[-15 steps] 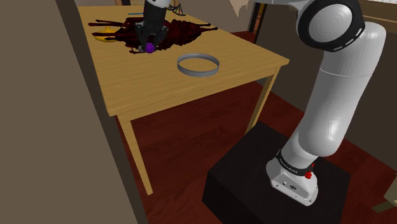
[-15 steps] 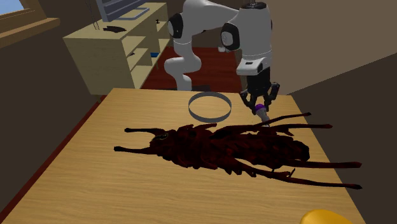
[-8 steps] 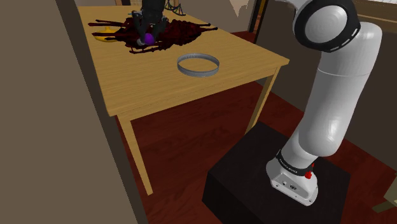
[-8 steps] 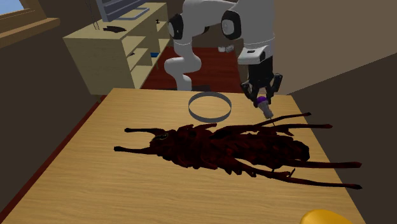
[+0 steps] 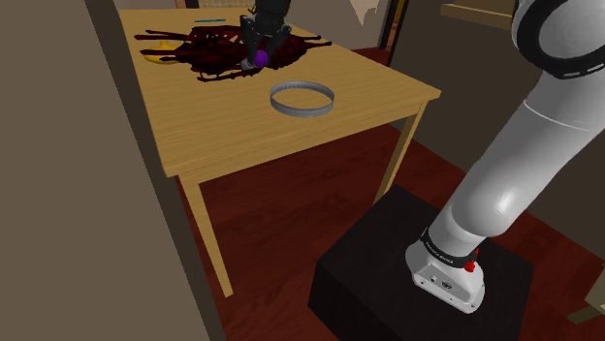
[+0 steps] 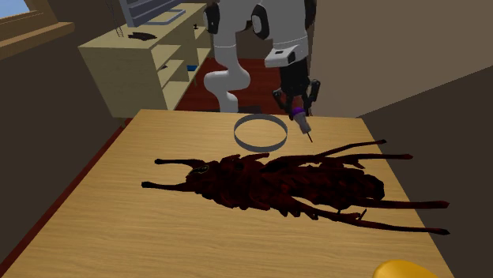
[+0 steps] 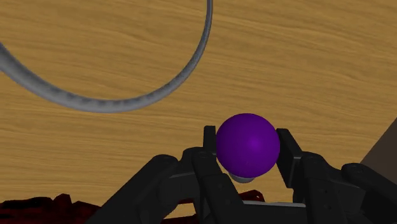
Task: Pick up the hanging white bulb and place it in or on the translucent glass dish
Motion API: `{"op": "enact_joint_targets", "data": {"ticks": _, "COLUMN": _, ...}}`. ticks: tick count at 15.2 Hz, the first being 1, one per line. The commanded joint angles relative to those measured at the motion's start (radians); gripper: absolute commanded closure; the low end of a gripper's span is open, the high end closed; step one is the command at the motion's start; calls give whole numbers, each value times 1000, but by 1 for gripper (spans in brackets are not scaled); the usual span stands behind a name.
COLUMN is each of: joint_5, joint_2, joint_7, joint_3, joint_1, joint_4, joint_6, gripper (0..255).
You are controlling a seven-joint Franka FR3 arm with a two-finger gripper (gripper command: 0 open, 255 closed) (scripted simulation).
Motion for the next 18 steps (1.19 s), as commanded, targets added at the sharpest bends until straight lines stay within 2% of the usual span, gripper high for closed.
{"op": "enact_joint_targets", "data": {"ticks": 1, "joint_5": 26, "joint_2": -78, "joint_7": -45, "joint_3": -22, "joint_1": -19, "joint_4": -81, "joint_6": -2, "gripper": 255}}
{"op": "enact_joint_targets", "data": {"ticks": 10, "joint_5": 74, "joint_2": -364, "joint_7": -205, "joint_3": -131, "joint_1": -66, "joint_4": -349, "joint_6": -50, "gripper": 255}}
{"op": "enact_joint_targets", "data": {"ticks": 18, "joint_5": 83, "joint_2": -382, "joint_7": -225, "joint_3": -127, "joint_1": -63, "joint_4": -472, "joint_6": 54, "gripper": 255}}
